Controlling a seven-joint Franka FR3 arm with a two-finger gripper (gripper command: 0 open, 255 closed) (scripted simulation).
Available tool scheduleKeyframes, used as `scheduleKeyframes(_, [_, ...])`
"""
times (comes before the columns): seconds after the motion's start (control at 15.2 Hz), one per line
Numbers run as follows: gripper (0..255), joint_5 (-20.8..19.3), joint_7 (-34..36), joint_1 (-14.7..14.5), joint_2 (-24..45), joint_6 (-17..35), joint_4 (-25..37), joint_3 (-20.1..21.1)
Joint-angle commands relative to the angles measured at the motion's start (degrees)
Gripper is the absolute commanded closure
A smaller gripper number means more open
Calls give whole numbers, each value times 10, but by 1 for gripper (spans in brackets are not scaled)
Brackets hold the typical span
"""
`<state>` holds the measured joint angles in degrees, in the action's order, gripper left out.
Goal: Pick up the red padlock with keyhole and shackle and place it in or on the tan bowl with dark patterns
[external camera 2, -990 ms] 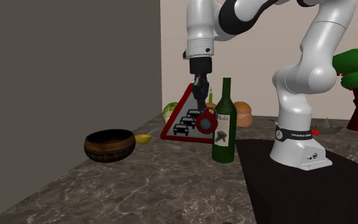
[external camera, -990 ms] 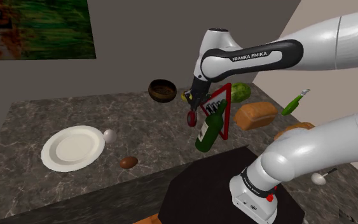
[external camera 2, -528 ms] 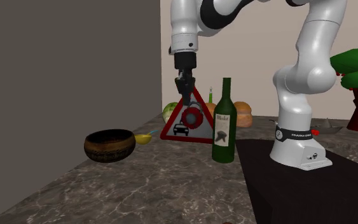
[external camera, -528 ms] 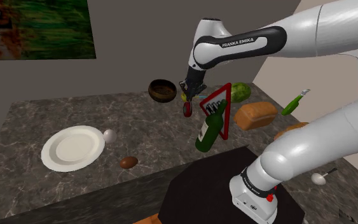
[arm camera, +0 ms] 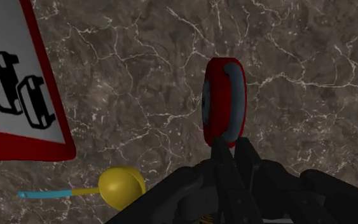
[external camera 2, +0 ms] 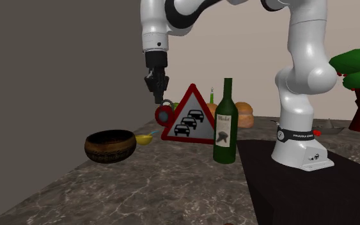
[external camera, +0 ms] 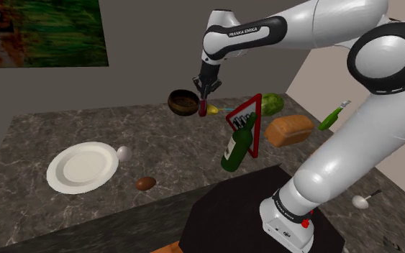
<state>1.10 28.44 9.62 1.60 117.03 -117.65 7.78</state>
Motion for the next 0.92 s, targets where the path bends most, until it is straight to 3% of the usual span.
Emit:
scheduleKeyframes(0.0, [255,-7,-5,4,44,-14,57,-4])
scheduleKeyframes(0.59, [255,-29,-18,6,255,-117,371,-16])
scheduleKeyframes(0.79, [255,-35,-23,2,349,-178,525,-20])
scheduleKeyframes(0.86, [255,-38,-26,-1,405,-217,620,-22])
